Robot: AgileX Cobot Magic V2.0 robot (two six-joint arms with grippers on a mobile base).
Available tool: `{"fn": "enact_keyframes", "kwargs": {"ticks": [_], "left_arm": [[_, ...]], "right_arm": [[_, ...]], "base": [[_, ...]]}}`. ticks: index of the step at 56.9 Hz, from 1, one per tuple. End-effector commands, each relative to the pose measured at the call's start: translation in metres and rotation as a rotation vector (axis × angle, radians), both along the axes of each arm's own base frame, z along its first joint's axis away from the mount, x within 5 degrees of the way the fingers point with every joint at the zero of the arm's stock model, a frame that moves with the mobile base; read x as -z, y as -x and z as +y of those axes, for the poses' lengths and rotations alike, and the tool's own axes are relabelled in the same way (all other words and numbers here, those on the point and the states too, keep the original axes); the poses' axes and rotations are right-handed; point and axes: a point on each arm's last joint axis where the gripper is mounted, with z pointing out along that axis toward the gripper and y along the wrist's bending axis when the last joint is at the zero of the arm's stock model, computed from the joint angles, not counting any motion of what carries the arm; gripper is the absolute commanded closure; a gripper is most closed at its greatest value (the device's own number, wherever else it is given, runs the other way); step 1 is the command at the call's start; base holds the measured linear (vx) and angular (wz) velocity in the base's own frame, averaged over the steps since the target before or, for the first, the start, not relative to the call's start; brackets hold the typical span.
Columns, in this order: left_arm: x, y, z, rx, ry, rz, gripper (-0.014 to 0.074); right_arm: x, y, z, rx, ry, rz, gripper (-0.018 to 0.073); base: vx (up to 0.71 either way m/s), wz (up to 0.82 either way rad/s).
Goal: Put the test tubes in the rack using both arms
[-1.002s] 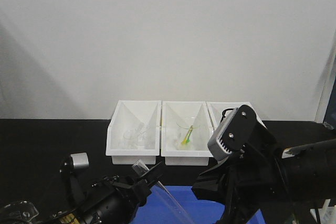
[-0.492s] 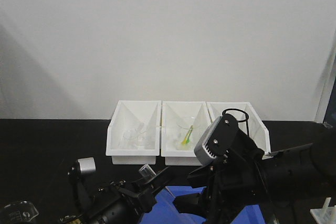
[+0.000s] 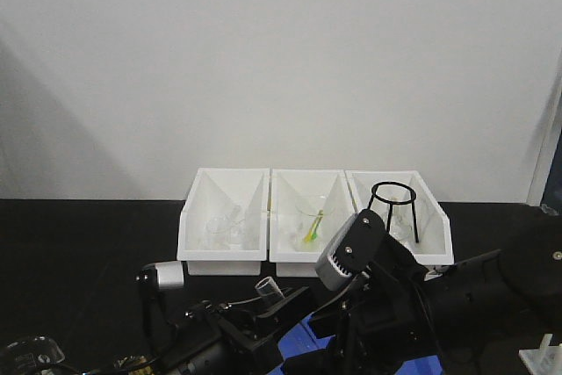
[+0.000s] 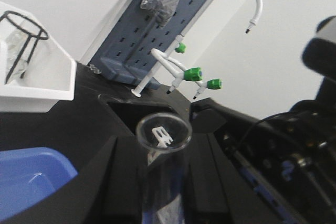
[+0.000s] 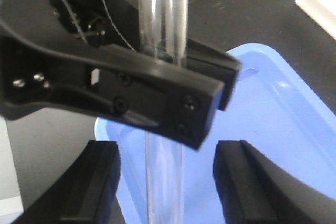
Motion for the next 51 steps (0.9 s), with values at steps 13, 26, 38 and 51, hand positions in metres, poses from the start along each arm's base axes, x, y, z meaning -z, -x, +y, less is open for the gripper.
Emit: {"fn": "enact_keyframes", "kwargs": {"ticks": [13, 26, 38, 51], "left_arm": [[-0.0286, 0.0035, -0.0025, 0.035, 0.109, -0.113, 0.0611], [-0.0296, 0.0040, -0.0026, 0.040, 0.118, -0.121, 0.0611], [-0.0316, 0.0048, -0.0025, 0.046, 0.136, -0.135, 0.0611], [-0.0335, 0.0067, -0.0031, 0.066, 0.150, -0.153, 0.0611]], "right_arm": [[-0.0219, 0.0005, 0.0012, 0.028, -0.059, -0.060, 0.0121], [-0.0219, 0.0006, 0.0013, 0.029, -0.061, -0.058, 0.0187], [-0.0217, 0.0011, 0.0014, 0.023, -0.060, -0.053, 0.0253], [-0.0217, 0.0014, 0.0015, 0.023, -0.061, -0.049, 0.0263]], "base": [[0.00, 0.00], [0.00, 0.00], [0.00, 0.00], [0.00, 0.00]]}}
